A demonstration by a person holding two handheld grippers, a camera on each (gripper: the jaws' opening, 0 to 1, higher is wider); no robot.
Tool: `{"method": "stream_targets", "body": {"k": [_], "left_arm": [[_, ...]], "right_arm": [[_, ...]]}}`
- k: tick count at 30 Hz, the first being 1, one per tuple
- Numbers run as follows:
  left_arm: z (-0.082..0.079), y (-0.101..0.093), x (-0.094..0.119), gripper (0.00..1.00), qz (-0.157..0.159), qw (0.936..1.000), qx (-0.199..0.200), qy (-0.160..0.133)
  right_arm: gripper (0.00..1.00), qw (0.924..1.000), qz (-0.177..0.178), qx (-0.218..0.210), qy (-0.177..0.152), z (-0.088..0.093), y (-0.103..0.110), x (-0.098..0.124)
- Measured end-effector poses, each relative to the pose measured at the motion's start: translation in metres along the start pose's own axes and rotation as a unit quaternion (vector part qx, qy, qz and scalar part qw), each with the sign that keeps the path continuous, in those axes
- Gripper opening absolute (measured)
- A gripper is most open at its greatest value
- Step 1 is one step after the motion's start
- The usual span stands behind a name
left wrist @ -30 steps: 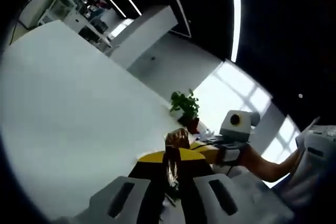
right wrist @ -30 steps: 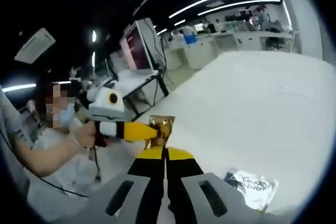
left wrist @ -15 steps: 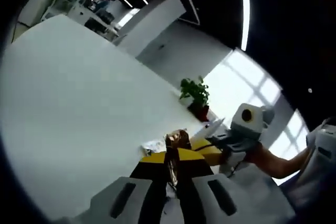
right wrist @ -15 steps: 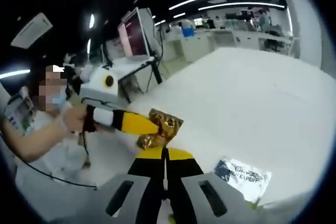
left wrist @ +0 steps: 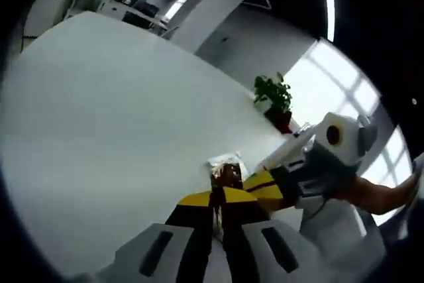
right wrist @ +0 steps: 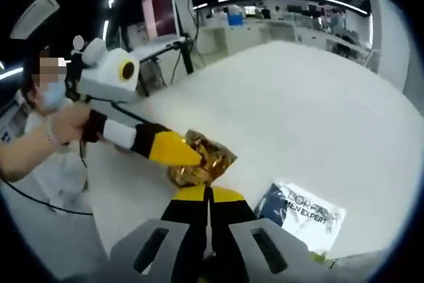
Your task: Arrange the skincare products in the storage area until every visible bottle or jar stands upright without overlapping.
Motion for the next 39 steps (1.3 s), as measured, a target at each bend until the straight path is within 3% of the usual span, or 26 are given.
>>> {"method": "stream_targets", "body": {"k": [17,23,28,39], "left_arm": [[0.016,0.023,-0.004,0.00,-0.031,0.9989,-0.008,0.034],[0.015,0.028,-0.008,0.00,-0.037,0.9987,-0.006,0.034],[0.017,0.031,-0.011,0.00,-0.042,0.9983,-0.007,0.039],[0.011,0.027,-0.031,0.00,-0.036,0.9984,-0.009,0.044]], "right_arm": [[0.04,0.9995,0.001,0.020,0.023,0.013,0.001,-0.019],[0.11,0.9993,0.017,0.032,0.013,0.015,-0.005,-0.020],[0.10,0.9981,0.034,0.050,-0.010,0.007,-0.013,-0.016],[0.15,0.9975,0.030,0.063,-0.010,0.007,-0.015,-0.020]]}}
Point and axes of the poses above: the point that each gripper's makers call its tool centre point, and the gripper's own axes: x roughly backward along the fingers, y roughly to its left, z roughly out of its underside, the point moved 3 cm from there along x, roughly backward along the fingers, and after that the axes turned 7 degrees about -x, right-handed, at the moved point
